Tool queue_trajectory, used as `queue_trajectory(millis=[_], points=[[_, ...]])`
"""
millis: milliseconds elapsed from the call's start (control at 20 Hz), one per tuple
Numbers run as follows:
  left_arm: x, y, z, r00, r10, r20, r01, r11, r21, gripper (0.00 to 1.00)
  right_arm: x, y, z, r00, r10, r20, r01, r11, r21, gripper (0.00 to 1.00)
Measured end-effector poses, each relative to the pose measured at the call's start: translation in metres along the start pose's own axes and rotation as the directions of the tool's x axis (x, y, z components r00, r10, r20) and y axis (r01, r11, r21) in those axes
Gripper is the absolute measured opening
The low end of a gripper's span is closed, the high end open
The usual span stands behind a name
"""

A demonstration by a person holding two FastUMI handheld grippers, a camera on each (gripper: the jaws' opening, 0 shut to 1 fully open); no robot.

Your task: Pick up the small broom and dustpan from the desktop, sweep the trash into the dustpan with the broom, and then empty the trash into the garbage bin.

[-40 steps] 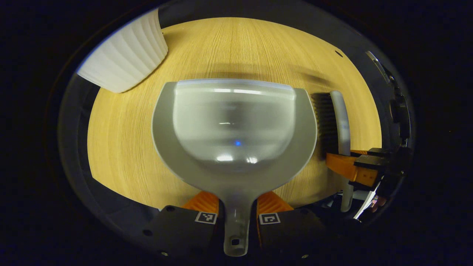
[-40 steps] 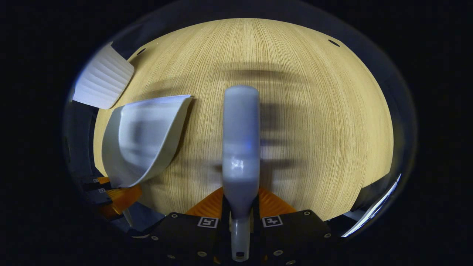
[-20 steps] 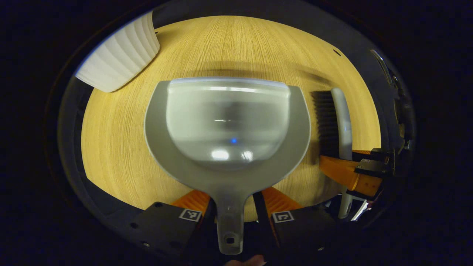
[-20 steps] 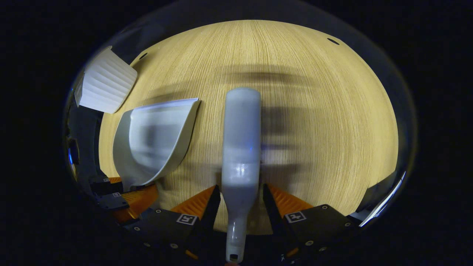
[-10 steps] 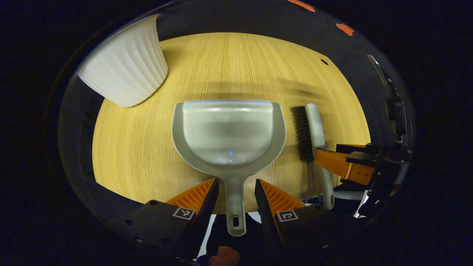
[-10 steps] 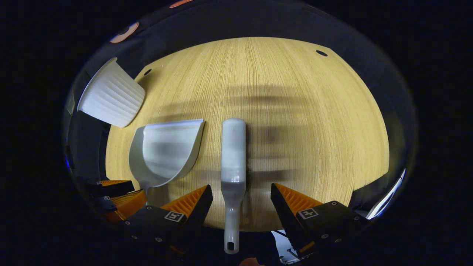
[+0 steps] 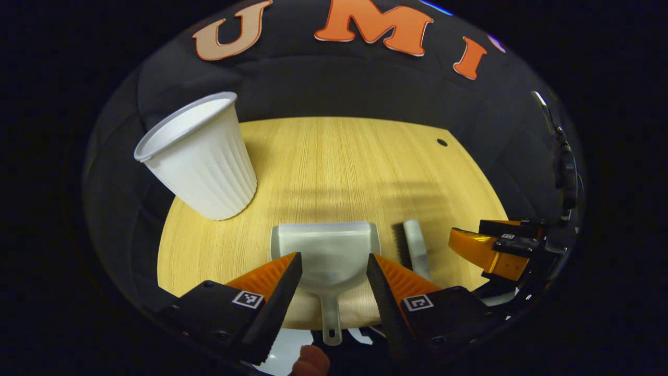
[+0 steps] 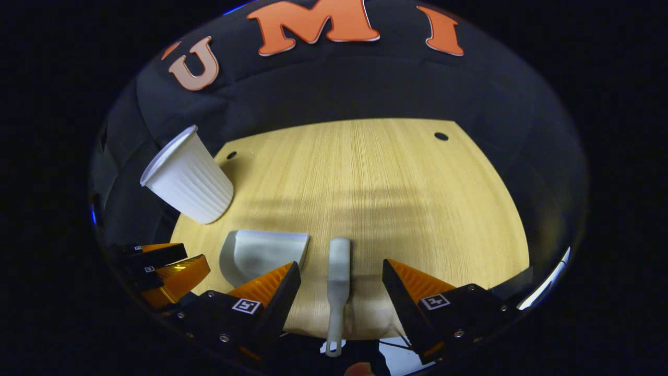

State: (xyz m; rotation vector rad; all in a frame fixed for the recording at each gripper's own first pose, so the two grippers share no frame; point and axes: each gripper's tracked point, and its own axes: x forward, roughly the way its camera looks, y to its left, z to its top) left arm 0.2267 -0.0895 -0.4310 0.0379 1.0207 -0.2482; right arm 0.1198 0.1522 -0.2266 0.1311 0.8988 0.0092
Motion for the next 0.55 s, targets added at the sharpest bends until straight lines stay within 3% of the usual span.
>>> queue_trajectory(millis=[100, 300, 450, 550], points=[[0.005, 0.002, 0.009, 0.995, 0.009, 0.1, -0.008, 1.0, -0.01, 0.82, -0.016, -0.006, 0.03, 0.992, -0.031, 0.122, 0.032, 0.999, -0.006, 0.95], [0.002, 0.024, 0.01, 0.957, 0.038, 0.289, -0.038, 0.999, -0.006, 0.82, -0.051, -0.013, 0.085, 0.942, -0.055, 0.33, 0.058, 0.998, 0.001, 0.95], [0.008, 0.024, 0.024, 0.89, 0.086, 0.448, -0.105, 0.994, 0.017, 0.81, -0.079, -0.016, 0.117, 0.876, -0.052, 0.479, 0.056, 0.998, 0.007, 0.94], [0.007, 0.022, 0.031, 0.829, 0.092, 0.551, -0.116, 0.993, 0.009, 0.81, -0.099, -0.014, 0.137, 0.821, -0.047, 0.569, 0.052, 0.999, 0.006, 0.94]])
